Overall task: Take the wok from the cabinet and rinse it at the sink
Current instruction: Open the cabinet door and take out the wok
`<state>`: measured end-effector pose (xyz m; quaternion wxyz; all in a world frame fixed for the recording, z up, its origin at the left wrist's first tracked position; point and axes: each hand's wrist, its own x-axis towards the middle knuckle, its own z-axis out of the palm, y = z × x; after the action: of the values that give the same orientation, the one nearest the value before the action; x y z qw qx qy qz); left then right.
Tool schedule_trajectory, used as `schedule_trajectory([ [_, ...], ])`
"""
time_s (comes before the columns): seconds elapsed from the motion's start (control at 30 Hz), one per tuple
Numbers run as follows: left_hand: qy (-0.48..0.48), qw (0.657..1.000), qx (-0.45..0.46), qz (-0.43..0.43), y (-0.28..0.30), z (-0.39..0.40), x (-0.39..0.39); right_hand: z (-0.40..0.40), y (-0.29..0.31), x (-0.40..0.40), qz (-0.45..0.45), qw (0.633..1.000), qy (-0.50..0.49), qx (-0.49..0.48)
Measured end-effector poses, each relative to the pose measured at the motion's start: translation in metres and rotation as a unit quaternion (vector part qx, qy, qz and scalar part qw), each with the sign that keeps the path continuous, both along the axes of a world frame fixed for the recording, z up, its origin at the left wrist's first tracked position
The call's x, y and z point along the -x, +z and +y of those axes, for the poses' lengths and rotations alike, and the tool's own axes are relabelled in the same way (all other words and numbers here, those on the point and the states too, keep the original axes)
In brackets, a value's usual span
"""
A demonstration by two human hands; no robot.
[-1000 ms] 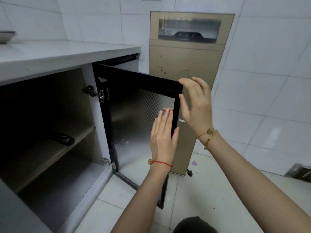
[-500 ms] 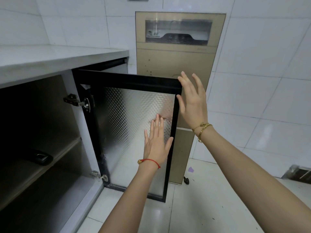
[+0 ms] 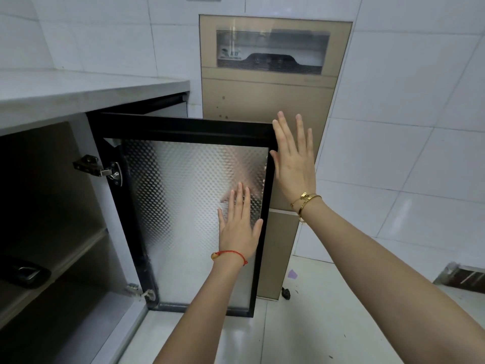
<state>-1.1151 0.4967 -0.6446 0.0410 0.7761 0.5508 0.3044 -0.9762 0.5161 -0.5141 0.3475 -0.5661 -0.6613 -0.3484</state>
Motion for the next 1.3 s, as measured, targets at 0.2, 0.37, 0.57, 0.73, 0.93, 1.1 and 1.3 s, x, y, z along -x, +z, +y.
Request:
schedule_trajectory([
  [0.2,0.002,1.000,0.003,-0.008,-0.003,0.008,-0.004,0.011,-0.004,-0.002,0.006,1.000,0.004,-0.006],
  [0.37,0.006,1.000,-0.004,-0.007,-0.006,0.008,-0.006,0.013,-0.008,-0.002,0.020,0.999,0.023,-0.012],
  [0.57,0.000,1.000,0.004,-0.013,-0.001,0.008,-0.005,0.014,-0.005,-0.001,0.025,0.999,0.027,-0.008],
  [0.73,-0.009,1.000,0.022,-0.011,0.006,0.003,-0.001,0.008,-0.002,0.001,0.029,0.999,0.023,0.007],
  [0.93,-0.044,0.998,0.032,-0.015,0.017,-0.010,0.009,-0.007,0.003,0.005,0.028,0.999,0.022,0.023],
  [1.1,-0.057,0.998,-0.009,-0.032,0.028,-0.029,0.024,-0.023,0.009,0.010,0.028,0.999,0.024,0.022],
  [1.3,-0.024,0.989,-0.052,-0.137,0.050,-0.059,0.051,-0.044,0.011,0.029,0.040,0.999,0.022,0.000],
])
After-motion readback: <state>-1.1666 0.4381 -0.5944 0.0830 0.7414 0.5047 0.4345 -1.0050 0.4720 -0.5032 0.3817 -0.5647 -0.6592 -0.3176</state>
